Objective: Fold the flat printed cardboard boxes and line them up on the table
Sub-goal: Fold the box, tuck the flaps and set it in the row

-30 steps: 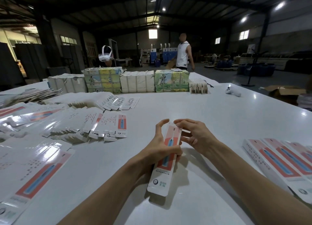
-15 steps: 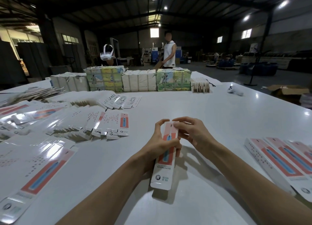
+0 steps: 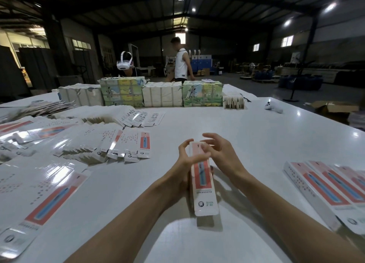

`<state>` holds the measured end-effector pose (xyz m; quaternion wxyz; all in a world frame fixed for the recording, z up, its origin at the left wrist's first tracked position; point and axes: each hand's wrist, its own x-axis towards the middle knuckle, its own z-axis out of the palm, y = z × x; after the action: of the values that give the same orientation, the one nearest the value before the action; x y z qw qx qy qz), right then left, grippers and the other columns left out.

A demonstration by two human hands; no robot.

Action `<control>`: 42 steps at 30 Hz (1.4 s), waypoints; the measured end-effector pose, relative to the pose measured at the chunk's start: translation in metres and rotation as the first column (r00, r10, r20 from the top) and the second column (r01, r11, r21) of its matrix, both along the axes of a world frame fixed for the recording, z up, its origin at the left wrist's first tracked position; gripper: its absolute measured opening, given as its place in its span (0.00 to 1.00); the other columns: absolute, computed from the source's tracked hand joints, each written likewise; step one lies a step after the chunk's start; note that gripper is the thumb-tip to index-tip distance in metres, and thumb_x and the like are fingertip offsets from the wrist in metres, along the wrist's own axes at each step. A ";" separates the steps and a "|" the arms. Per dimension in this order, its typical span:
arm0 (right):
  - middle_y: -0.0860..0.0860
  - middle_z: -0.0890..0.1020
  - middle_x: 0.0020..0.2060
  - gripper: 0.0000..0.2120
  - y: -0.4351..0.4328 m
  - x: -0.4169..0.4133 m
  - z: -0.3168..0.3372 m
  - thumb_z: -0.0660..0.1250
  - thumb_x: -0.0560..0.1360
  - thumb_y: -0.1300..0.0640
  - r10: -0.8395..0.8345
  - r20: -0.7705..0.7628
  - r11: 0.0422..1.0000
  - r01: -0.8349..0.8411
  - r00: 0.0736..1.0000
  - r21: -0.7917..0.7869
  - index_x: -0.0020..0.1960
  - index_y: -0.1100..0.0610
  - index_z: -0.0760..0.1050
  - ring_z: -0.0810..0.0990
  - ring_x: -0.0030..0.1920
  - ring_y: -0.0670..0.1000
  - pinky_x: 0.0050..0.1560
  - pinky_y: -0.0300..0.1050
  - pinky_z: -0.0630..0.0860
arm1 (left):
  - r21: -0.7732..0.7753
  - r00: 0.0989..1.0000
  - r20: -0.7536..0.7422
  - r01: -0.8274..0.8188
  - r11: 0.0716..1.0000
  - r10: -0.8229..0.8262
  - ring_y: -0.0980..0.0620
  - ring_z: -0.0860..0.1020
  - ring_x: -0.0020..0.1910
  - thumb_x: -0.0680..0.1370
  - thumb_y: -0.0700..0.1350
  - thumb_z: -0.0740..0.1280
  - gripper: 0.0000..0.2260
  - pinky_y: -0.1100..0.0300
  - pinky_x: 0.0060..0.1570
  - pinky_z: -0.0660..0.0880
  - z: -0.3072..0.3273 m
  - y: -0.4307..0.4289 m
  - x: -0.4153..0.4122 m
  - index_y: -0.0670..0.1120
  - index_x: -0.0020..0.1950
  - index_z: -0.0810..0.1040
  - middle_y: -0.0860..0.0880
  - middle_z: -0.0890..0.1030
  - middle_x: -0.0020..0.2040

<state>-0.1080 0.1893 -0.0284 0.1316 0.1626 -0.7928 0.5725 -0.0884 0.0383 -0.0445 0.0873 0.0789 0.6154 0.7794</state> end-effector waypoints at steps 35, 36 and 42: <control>0.50 0.70 0.76 0.25 0.154 0.106 0.008 0.63 0.84 0.47 -0.543 -0.116 0.301 0.322 0.832 0.898 0.78 0.54 0.64 0.72 0.74 0.54 0.78 0.52 0.63 | -0.038 1.000 -0.014 0.017 0.999 -0.017 0.48 0.85 0.52 0.85 0.41 0.66 0.10 0.57 0.61 0.80 0.001 -0.008 0.013 0.45 0.58 0.87 0.45 0.85 0.52; 0.49 0.72 0.75 0.24 0.157 0.110 0.009 0.64 0.84 0.48 -0.560 -0.121 0.299 0.336 0.820 0.893 0.77 0.53 0.65 0.74 0.71 0.53 0.76 0.51 0.67 | -0.050 1.000 -0.015 0.019 0.999 -0.019 0.48 0.85 0.52 0.85 0.40 0.66 0.10 0.55 0.63 0.80 0.002 -0.008 0.013 0.45 0.58 0.87 0.45 0.85 0.51; 0.50 0.69 0.78 0.24 0.157 0.115 0.011 0.62 0.86 0.49 -0.559 -0.159 0.280 0.366 0.814 0.887 0.79 0.53 0.62 0.73 0.74 0.53 0.77 0.50 0.65 | -0.129 0.999 -0.027 0.018 0.991 -0.022 0.48 0.85 0.50 0.84 0.39 0.64 0.11 0.51 0.66 0.77 0.004 -0.009 0.013 0.44 0.58 0.87 0.43 0.85 0.50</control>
<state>0.0068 0.3466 -0.0172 0.1132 -0.0850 -0.9898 0.0158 -0.0750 0.0298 -0.0410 0.0913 0.0900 0.6648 0.7360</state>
